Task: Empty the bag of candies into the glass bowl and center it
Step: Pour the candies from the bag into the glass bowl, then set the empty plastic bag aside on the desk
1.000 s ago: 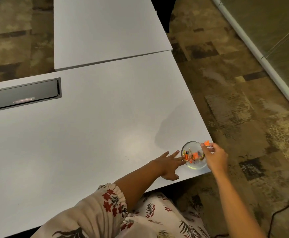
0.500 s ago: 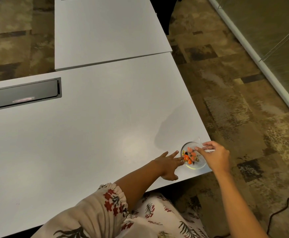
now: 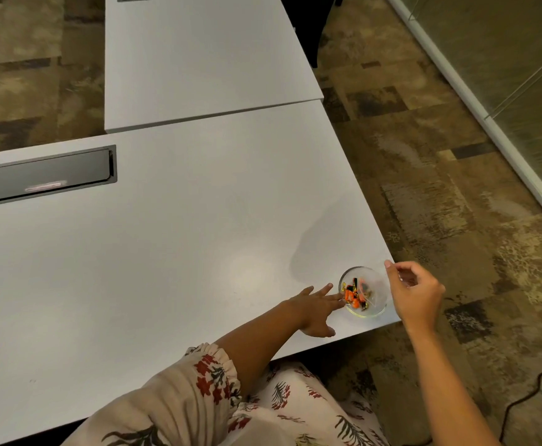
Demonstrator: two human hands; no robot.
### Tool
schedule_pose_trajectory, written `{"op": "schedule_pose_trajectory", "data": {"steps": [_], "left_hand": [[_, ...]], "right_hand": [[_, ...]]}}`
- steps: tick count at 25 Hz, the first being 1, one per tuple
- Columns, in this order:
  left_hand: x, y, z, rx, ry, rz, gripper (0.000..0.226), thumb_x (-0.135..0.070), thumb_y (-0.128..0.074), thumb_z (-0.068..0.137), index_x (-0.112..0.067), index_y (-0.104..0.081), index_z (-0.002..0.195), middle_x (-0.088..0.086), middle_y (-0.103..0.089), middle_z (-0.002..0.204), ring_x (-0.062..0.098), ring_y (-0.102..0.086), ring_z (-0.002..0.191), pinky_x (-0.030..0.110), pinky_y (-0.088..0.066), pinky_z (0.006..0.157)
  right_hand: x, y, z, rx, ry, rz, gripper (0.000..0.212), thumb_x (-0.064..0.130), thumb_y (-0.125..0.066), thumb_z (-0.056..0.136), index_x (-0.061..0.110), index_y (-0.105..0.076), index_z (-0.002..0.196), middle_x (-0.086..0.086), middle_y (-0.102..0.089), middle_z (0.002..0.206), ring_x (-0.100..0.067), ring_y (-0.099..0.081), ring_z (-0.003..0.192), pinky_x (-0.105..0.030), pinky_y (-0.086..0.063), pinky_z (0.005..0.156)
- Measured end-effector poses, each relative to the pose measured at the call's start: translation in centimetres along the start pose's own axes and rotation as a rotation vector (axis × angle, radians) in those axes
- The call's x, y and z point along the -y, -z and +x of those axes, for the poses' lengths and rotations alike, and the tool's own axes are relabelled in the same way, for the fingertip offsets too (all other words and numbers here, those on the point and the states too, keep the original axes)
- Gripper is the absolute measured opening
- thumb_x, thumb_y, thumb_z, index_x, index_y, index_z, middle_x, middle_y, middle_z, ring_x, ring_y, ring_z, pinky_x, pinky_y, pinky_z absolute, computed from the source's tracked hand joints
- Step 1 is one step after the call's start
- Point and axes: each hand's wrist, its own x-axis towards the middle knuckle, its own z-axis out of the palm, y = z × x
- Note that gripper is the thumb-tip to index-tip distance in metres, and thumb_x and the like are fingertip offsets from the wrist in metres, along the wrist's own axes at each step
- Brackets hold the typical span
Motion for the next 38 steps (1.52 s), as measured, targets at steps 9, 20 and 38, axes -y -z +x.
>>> {"op": "schedule_pose_trajectory", "data": {"steps": [9, 20, 38], "left_hand": [[1.7, 0.0, -1.8, -0.148, 0.172, -0.572, 0.076, -0.04, -0.058, 0.1, -0.023, -0.018, 0.162, 0.003, -0.008, 0.172, 0.021, 0.0, 0.159, 0.044, -0.01, 0.127], [5.2, -0.2, -4.4, -0.788, 0.335, -1.678, 0.055, -0.033, -0.087, 0.077, -0.018, -0.066, 0.125, -0.004, -0.073, 0.119, 0.01, -0.066, 0.115, 0.028, -0.049, 0.095], [10.0, -2.7, -10.4, -1.296, 0.377, -1.976, 0.032, -0.007, -0.071, 0.091, -0.006, -0.065, 0.123, 0.011, -0.078, 0.102, 0.025, -0.074, 0.086, 0.035, -0.06, 0.085]], "right_hand": [[2.6, -2.8, 0.4, -0.087, -0.353, 0.471, 0.018, 0.039, -0.07, 0.088, 0.022, -0.072, 0.09, -0.001, -0.076, 0.085, -0.011, -0.072, 0.074, -0.019, -0.058, 0.062], [8.8, -10.1, -3.6, 0.191, -0.899, 1.064, 0.028, 0.021, -0.062, 0.096, 0.006, -0.062, 0.119, -0.012, -0.068, 0.119, -0.021, -0.069, 0.103, -0.032, -0.054, 0.093], [12.7, -16.7, -9.6, 0.681, -0.82, 0.826, 0.045, 0.002, -0.07, 0.087, 0.009, -0.054, 0.129, -0.005, -0.07, 0.119, -0.017, -0.066, 0.113, -0.028, -0.051, 0.092]]}}
